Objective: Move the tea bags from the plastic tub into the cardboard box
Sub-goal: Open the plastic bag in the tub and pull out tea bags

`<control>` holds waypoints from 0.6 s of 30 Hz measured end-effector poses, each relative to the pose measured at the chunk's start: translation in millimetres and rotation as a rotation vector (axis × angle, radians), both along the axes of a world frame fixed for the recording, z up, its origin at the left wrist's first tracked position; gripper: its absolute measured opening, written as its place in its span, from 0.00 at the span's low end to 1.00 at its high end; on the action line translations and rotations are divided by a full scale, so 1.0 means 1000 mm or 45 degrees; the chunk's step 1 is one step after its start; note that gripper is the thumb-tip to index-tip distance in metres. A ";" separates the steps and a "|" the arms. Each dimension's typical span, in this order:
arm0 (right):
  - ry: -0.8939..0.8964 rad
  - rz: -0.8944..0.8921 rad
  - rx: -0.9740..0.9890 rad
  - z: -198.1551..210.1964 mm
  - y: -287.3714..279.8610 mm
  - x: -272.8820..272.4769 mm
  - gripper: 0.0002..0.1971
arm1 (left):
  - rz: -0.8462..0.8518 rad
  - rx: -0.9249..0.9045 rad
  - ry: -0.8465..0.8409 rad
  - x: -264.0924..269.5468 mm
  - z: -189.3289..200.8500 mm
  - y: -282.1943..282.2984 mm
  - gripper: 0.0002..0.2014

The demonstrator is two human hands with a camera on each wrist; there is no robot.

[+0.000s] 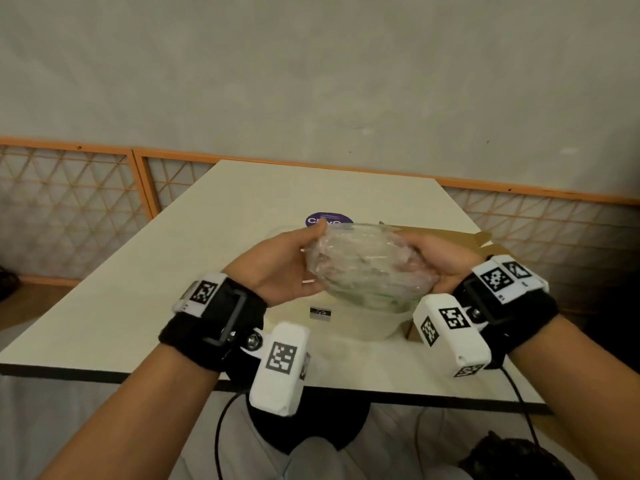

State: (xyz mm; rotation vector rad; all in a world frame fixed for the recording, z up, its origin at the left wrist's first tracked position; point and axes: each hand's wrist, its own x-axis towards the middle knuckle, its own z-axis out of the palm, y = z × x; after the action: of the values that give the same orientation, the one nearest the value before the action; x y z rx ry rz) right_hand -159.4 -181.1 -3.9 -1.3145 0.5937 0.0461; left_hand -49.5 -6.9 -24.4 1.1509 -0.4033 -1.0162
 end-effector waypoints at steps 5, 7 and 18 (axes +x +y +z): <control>0.003 0.200 -0.440 0.015 -0.003 0.001 0.16 | 0.223 -0.271 0.334 0.007 0.000 -0.004 0.25; 0.100 0.171 -0.674 0.003 -0.008 0.005 0.22 | 0.198 -0.424 0.383 0.004 0.003 -0.002 0.29; -0.241 -0.203 0.175 0.002 -0.001 0.013 0.10 | 0.528 0.224 -0.614 0.003 -0.005 -0.004 0.11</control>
State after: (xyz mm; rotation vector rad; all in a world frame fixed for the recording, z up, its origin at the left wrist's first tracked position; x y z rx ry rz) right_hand -146.9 -182.5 -1.8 -1.1203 0.5226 -0.1643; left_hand -46.7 -11.1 -29.0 1.5660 -0.4342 -0.4112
